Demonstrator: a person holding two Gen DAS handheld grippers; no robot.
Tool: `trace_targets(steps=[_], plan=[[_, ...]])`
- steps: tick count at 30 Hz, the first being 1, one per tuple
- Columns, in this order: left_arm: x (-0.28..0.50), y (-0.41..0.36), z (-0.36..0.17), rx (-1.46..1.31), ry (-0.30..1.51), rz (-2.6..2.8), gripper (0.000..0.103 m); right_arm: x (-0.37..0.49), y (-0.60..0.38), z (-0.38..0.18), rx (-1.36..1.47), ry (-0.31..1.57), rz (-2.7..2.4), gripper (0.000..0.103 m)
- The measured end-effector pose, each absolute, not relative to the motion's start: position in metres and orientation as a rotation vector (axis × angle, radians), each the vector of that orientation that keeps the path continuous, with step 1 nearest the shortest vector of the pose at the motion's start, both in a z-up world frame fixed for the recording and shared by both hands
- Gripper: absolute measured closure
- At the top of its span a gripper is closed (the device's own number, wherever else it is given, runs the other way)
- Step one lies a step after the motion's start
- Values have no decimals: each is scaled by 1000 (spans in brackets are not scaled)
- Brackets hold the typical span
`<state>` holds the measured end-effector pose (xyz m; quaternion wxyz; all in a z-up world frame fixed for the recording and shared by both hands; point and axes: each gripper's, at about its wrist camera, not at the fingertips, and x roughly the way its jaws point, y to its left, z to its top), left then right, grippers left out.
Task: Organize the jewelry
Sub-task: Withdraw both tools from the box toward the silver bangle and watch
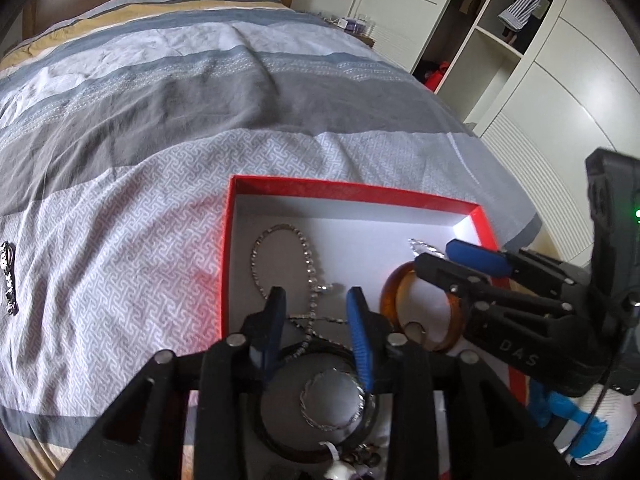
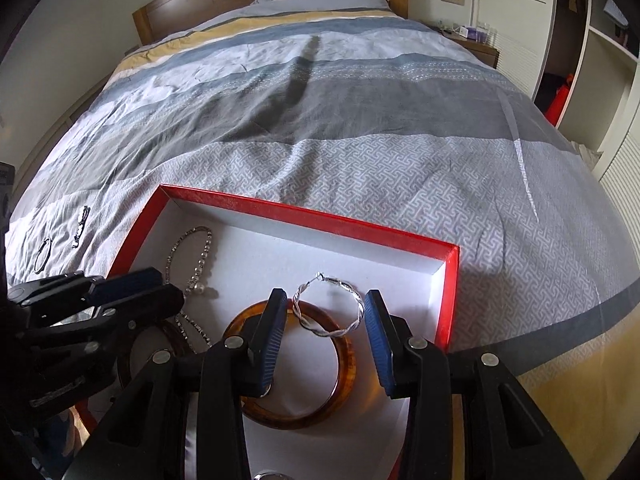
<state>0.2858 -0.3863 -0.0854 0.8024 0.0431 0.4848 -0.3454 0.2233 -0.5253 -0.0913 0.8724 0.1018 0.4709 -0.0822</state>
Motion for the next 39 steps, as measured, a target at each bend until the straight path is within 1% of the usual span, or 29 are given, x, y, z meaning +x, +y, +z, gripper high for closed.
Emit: trace_targets(steps=[4, 10, 12, 14, 16, 18, 27, 39], plan=[[276, -378, -67, 105, 1013, -741, 72, 212, -525, -81, 228, 964, -187, 63], [253, -343, -30, 71, 956, -714, 70, 176, -519, -47, 254, 914, -226, 62], [241, -327, -17, 80, 936, -695, 64, 159, -510, -34, 257, 904, -229, 62], [226, -311, -7, 93, 929, -673, 63, 143, -500, -23, 250, 894, -230, 62], [212, -296, 1, 102, 927, -658, 59, 124, -488, -12, 258, 877, -222, 61], [194, -280, 9, 122, 920, -630, 56, 107, -475, -2, 268, 861, -216, 58], [124, -203, 36, 138, 871, -553, 55, 45, -412, 36, 285, 795, -174, 57], [61, -114, 65, 93, 789, -430, 55, -9, -326, 73, 201, 731, -116, 57]])
